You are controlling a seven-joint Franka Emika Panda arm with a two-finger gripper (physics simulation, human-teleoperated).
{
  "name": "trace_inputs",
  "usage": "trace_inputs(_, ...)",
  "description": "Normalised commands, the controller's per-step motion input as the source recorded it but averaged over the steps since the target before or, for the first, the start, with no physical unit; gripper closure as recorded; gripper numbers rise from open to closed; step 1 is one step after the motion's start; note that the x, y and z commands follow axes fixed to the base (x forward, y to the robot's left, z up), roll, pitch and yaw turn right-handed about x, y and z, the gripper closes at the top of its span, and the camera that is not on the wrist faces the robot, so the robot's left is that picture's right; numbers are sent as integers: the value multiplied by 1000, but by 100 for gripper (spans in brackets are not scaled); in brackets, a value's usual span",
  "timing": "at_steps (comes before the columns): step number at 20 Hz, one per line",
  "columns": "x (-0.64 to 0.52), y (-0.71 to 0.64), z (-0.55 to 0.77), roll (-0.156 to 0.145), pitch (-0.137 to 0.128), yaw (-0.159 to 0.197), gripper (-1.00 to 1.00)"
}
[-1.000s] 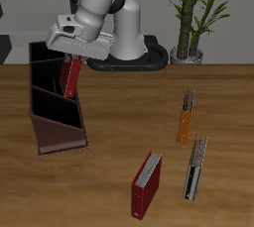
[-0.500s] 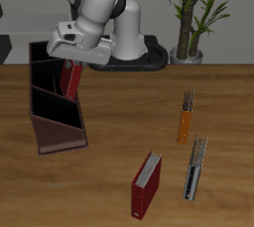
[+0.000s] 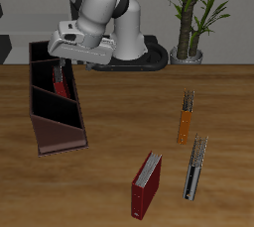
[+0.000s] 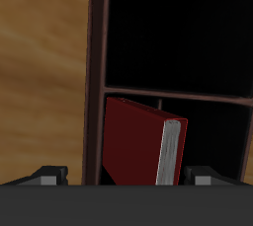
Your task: Place the left red book into the right desk caddy's front compartment
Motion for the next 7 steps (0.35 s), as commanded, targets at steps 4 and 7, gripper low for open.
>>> trace_inputs(4, -67, 153, 136, 23, -25, -26, -100)
trace_inputs(7, -71, 332, 135, 96, -23, -20, -100)
